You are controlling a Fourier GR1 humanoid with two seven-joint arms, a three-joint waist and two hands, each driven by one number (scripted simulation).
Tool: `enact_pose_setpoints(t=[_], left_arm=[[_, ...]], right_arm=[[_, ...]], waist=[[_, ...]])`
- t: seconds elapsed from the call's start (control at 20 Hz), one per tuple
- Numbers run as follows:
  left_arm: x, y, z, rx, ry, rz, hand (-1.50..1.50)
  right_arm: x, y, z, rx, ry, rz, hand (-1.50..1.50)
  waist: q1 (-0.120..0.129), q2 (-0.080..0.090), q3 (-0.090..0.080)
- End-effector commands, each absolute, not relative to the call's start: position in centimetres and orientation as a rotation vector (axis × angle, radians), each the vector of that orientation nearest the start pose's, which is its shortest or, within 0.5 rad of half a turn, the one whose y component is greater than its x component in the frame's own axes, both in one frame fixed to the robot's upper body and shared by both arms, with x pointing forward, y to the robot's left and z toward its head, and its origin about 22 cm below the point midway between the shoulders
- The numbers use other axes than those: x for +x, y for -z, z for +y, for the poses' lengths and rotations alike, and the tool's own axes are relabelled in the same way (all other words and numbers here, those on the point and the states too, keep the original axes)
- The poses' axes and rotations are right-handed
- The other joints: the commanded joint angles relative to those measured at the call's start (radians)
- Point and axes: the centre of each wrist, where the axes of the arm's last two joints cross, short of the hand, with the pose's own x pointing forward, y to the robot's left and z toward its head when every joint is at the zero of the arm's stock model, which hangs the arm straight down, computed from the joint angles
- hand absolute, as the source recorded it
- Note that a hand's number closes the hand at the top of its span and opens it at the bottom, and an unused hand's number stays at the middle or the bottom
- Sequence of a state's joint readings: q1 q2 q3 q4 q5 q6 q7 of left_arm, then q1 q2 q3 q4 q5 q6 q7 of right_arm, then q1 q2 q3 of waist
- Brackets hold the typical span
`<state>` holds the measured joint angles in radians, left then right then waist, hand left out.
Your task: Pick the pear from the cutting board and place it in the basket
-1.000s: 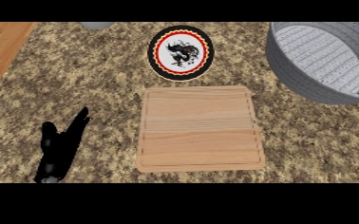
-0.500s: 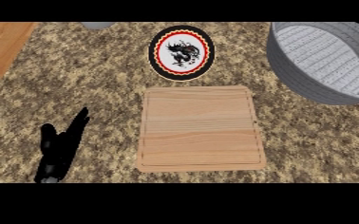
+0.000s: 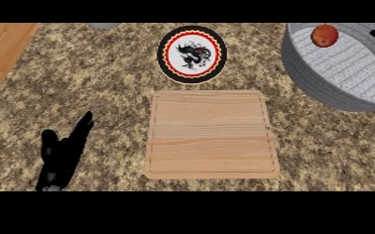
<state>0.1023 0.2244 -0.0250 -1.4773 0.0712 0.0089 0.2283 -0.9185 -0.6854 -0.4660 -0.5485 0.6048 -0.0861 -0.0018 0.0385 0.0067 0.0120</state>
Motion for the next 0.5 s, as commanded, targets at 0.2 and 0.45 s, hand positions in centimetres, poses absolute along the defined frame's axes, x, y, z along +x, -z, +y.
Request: enact_pose_setpoints(t=[0.2, 0.45], left_arm=[[19.5, 5.6, 30.4, 0.133, 0.067, -1.032, 0.00], [21.1, 4.3, 29.1, 0.139, 0.061, -1.030, 0.00]], right_arm=[[39.3, -21.3, -46.3, -1.036, -0.177, -1.447, -1.50], [38.2, -21.6, -48.3, -1.015, 0.016, -1.495, -1.50]], waist=[[-0.012, 0.001, -0.012], [-0.012, 0.004, -0.010]])
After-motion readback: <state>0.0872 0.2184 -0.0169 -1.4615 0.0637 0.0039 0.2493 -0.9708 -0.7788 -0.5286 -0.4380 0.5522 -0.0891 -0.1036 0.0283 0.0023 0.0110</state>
